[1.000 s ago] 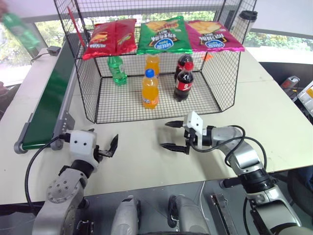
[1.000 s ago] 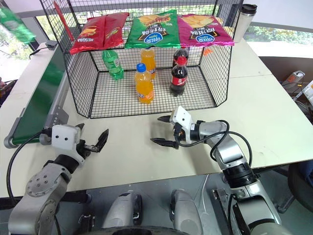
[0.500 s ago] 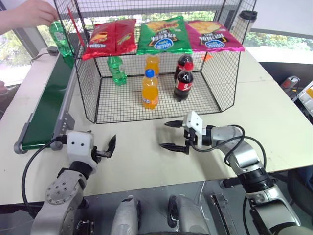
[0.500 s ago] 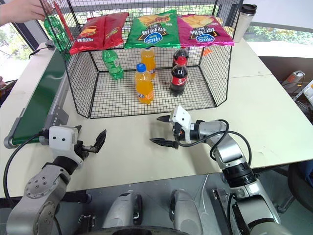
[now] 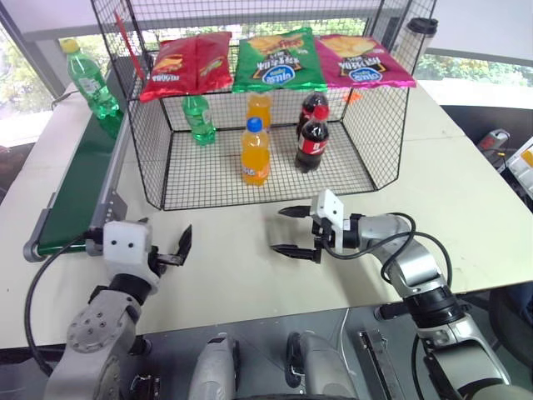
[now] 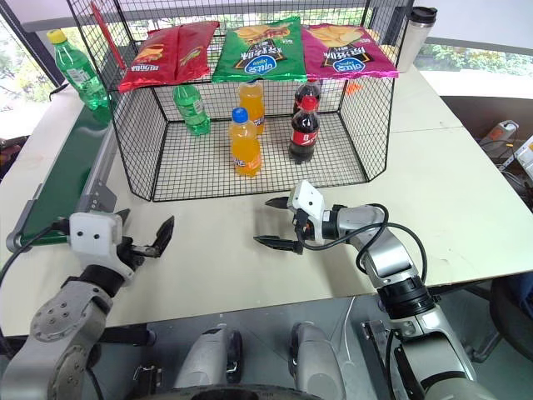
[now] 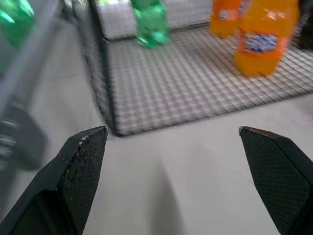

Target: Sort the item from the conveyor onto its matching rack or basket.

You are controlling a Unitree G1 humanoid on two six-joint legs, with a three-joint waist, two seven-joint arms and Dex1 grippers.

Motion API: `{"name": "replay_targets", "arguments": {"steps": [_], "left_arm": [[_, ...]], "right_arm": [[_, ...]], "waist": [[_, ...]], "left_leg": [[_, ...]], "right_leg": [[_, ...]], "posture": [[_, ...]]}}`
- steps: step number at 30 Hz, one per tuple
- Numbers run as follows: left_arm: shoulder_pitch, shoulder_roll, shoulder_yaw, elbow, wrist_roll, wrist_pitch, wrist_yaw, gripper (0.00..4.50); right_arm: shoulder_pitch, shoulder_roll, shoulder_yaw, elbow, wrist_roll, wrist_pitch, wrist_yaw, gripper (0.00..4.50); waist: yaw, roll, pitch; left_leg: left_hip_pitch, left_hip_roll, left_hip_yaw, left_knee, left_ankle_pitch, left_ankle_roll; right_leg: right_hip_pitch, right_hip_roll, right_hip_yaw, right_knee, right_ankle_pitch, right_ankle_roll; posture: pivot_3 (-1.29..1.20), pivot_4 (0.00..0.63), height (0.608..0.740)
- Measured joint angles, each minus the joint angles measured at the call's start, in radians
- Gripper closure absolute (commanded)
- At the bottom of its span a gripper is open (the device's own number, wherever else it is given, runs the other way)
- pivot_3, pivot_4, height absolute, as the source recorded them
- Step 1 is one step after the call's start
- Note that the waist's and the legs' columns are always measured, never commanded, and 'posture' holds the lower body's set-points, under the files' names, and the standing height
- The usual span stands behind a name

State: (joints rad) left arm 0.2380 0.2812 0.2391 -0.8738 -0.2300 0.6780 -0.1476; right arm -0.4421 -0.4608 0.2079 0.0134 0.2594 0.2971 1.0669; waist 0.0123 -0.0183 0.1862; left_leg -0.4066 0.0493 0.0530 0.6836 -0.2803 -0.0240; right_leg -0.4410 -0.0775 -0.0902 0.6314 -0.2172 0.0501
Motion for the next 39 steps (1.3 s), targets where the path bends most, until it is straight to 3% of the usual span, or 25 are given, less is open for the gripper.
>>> {"name": "replay_targets", "arguments": {"steps": [17,27,32,39], "left_arm": [[0.075,-0.051,0.294,-0.049,-0.085,0.054,0.048,0.03],[0.038,0.049,0.483,0.069,-0.114,0.053,0.035,0.03],[-0.001,0.069,0.517,0.123,-0.139,0.06,0.034,0.03],[-0.063,0.094,0.518,0.16,-0.152,0.081,0.053,0.03]], "right_arm": [[-0.027,0.009,-0.001,-0.057,0.084,0.062,0.029,0.0],[0.001,0.0,-0.001,-0.123,0.14,0.087,0.07,0.0],[0.006,0.04,-0.03,-0.212,0.246,0.153,0.045,0.0],[0.006,0.041,-0.027,-0.234,0.266,0.188,0.02,0.0]], "waist": [[0.0,0.0,0.0],[0.0,0.0,0.0],[0.0,0.0,0.0],[-0.001,0.0,0.0]], "left_leg": [[0.0,0.0,-0.001,0.0,0.0,0.0],[0.0,0.0,-0.001,0.0,0.0,0.0],[0.0,0.0,-0.001,0.0,0.0,0.0],[0.0,0.0,-0.001,0.0,0.0,0.0]], "right_leg": [[0.0,0.0,0.0,0.0,0.0,0.0],[0.0,0.0,0.0,-0.001,0.0,-0.001],[0.0,0.0,0.0,0.0,0.0,-0.001],[0.0,-0.001,0.0,0.0,0.0,-0.001]], "posture": [[0.0,0.15,0.74],[0.0,0.15,0.74],[0.0,0.15,0.74],[0.0,0.15,0.74]]}}
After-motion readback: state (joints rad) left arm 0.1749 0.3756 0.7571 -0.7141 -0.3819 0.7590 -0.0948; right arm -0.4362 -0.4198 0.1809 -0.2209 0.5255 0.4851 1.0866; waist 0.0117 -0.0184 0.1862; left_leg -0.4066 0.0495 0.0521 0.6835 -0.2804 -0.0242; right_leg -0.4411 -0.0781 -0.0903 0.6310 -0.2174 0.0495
